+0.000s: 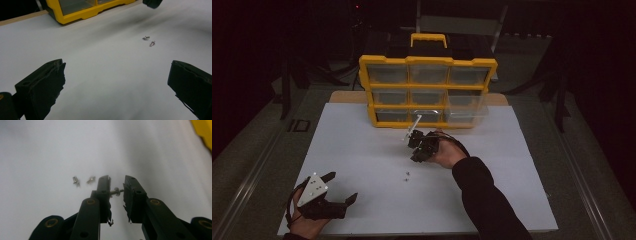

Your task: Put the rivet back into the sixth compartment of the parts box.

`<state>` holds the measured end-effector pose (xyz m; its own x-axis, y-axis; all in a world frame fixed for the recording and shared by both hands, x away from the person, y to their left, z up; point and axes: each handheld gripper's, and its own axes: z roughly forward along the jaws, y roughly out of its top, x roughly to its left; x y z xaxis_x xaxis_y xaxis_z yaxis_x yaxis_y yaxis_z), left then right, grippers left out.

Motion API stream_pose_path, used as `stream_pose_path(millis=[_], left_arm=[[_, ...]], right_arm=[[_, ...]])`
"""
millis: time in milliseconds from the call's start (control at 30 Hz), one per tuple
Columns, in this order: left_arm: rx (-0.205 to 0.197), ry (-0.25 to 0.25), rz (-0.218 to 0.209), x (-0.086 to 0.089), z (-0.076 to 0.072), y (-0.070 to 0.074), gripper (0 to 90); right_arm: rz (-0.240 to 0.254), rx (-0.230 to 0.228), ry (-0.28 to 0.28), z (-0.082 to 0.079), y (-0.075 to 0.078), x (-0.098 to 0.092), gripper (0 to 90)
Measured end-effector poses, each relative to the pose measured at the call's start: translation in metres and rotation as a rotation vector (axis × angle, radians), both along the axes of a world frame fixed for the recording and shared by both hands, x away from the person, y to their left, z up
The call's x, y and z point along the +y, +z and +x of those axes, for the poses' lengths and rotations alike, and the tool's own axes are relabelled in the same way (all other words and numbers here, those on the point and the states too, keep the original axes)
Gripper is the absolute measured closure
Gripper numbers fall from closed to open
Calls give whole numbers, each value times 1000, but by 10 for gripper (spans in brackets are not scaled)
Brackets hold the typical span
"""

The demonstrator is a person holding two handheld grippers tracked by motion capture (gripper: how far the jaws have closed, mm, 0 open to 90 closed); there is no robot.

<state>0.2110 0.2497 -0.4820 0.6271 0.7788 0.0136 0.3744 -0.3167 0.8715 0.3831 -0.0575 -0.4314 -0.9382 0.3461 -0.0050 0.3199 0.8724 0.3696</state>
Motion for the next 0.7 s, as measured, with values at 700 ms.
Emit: stream_pose_path(millis=[700], left_arm=[[2,-2,1,0,0,0,17]], right_arm=[[59,-62,-67,34,78,-15,751]])
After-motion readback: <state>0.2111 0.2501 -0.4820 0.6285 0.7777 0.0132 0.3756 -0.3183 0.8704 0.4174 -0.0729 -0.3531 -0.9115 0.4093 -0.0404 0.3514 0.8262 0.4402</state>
